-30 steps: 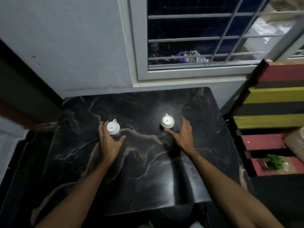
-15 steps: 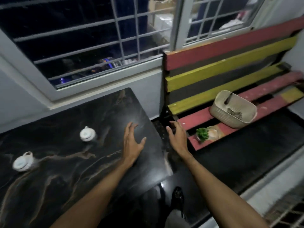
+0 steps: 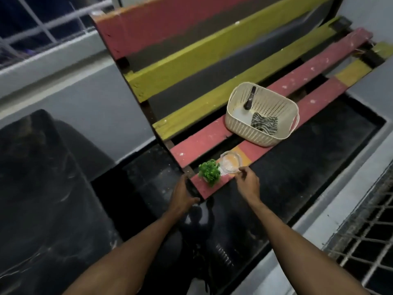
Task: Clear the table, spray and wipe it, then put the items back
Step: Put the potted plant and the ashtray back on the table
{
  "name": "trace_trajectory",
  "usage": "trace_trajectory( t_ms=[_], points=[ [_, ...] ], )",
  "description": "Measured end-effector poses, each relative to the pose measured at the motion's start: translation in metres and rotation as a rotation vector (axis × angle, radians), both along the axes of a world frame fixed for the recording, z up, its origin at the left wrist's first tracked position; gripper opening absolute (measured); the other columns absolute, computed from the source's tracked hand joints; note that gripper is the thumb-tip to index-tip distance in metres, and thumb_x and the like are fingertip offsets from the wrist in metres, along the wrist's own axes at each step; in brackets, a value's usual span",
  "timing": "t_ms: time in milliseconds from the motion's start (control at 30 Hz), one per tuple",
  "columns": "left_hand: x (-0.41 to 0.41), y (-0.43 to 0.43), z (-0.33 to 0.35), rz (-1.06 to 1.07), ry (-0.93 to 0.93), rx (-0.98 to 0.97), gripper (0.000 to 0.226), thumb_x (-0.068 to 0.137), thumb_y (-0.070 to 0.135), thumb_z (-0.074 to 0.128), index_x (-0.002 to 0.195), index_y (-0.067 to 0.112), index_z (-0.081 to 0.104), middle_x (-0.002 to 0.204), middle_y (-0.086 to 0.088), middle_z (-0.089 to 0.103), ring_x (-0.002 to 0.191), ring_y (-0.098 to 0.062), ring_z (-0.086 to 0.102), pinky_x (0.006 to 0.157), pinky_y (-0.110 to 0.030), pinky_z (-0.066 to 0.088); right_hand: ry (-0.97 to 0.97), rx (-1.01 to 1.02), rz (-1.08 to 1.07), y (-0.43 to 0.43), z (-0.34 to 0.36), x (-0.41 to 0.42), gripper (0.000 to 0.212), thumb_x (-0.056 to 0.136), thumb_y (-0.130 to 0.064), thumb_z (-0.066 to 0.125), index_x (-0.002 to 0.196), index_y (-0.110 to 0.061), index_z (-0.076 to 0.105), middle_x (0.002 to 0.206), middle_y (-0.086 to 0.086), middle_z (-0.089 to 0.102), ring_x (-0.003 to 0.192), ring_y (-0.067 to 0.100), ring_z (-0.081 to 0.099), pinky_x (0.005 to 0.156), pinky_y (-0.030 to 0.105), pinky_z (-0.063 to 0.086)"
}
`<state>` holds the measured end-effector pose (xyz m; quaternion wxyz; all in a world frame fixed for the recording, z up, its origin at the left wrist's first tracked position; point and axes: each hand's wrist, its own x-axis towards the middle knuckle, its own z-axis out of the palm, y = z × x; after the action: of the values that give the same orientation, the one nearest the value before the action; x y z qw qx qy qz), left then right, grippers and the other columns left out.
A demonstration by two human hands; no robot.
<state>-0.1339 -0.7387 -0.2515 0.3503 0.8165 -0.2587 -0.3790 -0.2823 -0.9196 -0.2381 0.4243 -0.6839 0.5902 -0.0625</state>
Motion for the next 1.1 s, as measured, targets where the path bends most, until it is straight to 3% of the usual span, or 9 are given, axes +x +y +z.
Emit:
trace_trajectory(
  t_ms=[67, 133, 200, 267, 400, 633, 800, 933, 1100],
  points=[
    [-0.006, -0.02, -0.042, 0.047, 0.027, -0.067, 0.095, 0.054, 0.017, 0.094, 0.135, 0.019, 0.044, 0.125, 0.012, 0.053, 0.123, -0.001, 0.053, 0.089, 0.004, 0.034, 0.03, 0.0, -0.003, -0.024, -0.037, 0.003, 0.036, 0.091, -0.01, 0.062, 0.127, -0.006, 0.061, 0.124, 0.017, 0.065, 0.118, 0.034, 0.06, 0.097, 0.036, 0.046],
    [-0.011, -0.034, -0.062, 0.1, 0.017, -0.138, 0.105, 0.049, 0.037, 0.09, 0.139, 0.021, 0.039, 0.133, 0.013, 0.052, 0.126, 0.011, 0.047, 0.101, -0.004, 0.036, 0.047, -0.036, 0.01, -0.037, -0.055, 0.009, 0.04, 0.09, -0.013, 0.064, 0.13, -0.006, 0.057, 0.129, 0.016, 0.059, 0.121, 0.034, 0.056, 0.1, 0.038, 0.044],
    [-0.018, -0.052, -0.088, 0.165, 0.038, -0.154, 0.113, 0.051, 0.046, 0.089, 0.147, 0.015, 0.038, 0.143, 0.0, 0.051, 0.134, -0.008, 0.048, 0.114, -0.029, 0.04, 0.066, -0.055, 0.021, -0.051, -0.084, 0.015, 0.045, 0.09, -0.015, 0.065, 0.133, -0.008, 0.053, 0.131, 0.016, 0.053, 0.123, 0.035, 0.053, 0.102, 0.039, 0.042],
    [-0.021, -0.063, -0.093, 0.186, -0.064, -0.146, 0.106, 0.058, 0.058, 0.085, 0.146, 0.016, 0.043, 0.141, -0.004, 0.055, 0.131, -0.021, 0.053, 0.112, -0.044, 0.041, 0.071, -0.083, 0.045, -0.057, -0.091, 0.02, 0.048, 0.09, -0.016, 0.066, 0.135, -0.01, 0.05, 0.132, 0.016, 0.051, 0.123, 0.035, 0.052, 0.102, 0.041, 0.043],
    [-0.03, -0.072, -0.112, 0.237, -0.235, -0.141, 0.089, 0.057, 0.086, 0.066, 0.125, 0.029, 0.057, 0.117, 0.005, 0.063, 0.113, -0.014, 0.054, 0.101, -0.044, 0.046, 0.08, -0.126, 0.051, -0.062, -0.107, 0.027, 0.044, 0.089, -0.018, 0.064, 0.13, -0.014, 0.051, 0.129, 0.014, 0.051, 0.119, 0.034, 0.053, 0.096, 0.041, 0.044],
    [-0.025, -0.078, -0.127, 0.293, -0.259, -0.234, 0.057, 0.066, 0.053, 0.083, 0.113, 0.035, 0.056, 0.1, 0.038, 0.049, 0.1, -0.007, 0.055, 0.09, -0.032, 0.049, 0.064, -0.175, -0.004, -0.076, -0.114, 0.03, 0.029, 0.086, 0.002, 0.054, 0.113, -0.008, 0.061, 0.116, 0.016, 0.062, 0.109, 0.034, 0.058, 0.092, 0.04, 0.045],
    [-0.011, -0.055, -0.082, 0.348, -0.129, -0.283, 0.049, 0.068, 0.019, 0.079, 0.113, 0.031, 0.065, 0.107, 0.01, 0.069, 0.102, -0.018, 0.068, 0.088, -0.032, 0.055, 0.031, -0.179, -0.032, -0.054, -0.075, 0.032, 0.026, 0.086, -0.001, 0.055, 0.11, -0.008, 0.063, 0.114, 0.018, 0.061, 0.107, 0.036, 0.058, 0.093, 0.043, 0.047],
    [0.01, -0.013, -0.002, 0.41, -0.095, -0.309, 0.033, 0.061, 0.034, 0.072, 0.094, 0.031, 0.07, 0.077, 0.015, 0.07, 0.075, 0.013, 0.061, 0.066, -0.01, 0.047, -0.02, -0.197, -0.021, -0.018, -0.008, 0.043, 0.025, 0.084, 0.0, 0.056, 0.105, -0.008, 0.065, 0.109, 0.017, 0.065, 0.101, 0.035, 0.06, 0.088, 0.042, 0.047],
    [0.056, 0.095, 0.117, 0.464, -0.189, -0.325, 0.048, 0.064, 0.04, 0.078, 0.103, 0.013, 0.074, 0.094, 0.005, 0.076, 0.081, 0.003, 0.062, 0.073, -0.02, 0.052, -0.129, -0.2, 0.128, 0.069, 0.101, 0.081, 0.021, 0.089, -0.005, 0.06, 0.108, -0.005, 0.068, 0.104, 0.018, 0.068, 0.098, 0.035, 0.063, 0.088, 0.046, 0.051]
  ],
)
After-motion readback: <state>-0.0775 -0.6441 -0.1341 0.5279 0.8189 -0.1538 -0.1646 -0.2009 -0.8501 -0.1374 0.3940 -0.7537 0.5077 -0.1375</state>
